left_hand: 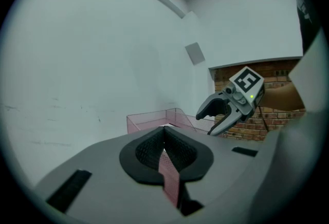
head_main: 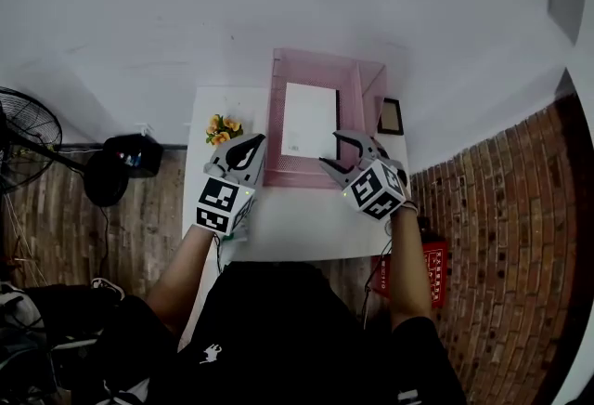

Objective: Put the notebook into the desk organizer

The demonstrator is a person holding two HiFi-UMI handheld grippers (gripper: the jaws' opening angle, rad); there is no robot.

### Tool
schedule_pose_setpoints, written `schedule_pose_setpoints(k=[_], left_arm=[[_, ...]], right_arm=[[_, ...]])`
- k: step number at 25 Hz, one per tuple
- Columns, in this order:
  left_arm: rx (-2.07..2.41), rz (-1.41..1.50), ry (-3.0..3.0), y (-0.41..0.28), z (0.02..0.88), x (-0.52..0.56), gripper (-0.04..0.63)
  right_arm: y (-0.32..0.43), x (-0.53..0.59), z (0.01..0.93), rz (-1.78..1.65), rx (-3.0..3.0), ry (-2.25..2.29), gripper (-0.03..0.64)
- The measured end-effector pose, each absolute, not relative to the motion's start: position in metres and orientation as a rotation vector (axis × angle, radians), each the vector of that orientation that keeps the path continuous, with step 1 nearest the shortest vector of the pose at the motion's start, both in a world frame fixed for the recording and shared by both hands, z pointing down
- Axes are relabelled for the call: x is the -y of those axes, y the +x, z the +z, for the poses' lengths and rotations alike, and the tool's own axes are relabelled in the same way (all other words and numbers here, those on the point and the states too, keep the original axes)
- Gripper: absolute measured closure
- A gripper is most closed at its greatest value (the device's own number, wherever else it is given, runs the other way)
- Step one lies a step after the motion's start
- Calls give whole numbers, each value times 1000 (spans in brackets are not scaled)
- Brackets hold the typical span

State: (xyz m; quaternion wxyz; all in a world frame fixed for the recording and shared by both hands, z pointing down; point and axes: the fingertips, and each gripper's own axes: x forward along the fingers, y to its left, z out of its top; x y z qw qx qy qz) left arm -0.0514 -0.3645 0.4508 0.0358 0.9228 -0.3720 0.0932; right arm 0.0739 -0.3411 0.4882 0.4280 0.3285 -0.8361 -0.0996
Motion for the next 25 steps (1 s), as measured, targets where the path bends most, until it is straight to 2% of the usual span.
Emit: schedule_pose_setpoints(k=[11,25], left_arm=[[1171,168,2844,-56,446,363,592],[1341,164,2748,-43,427,289,592]], right_arm=[[80,321,466,-136,2230,1214,614],[111,246,433,6,2522,1477,615]])
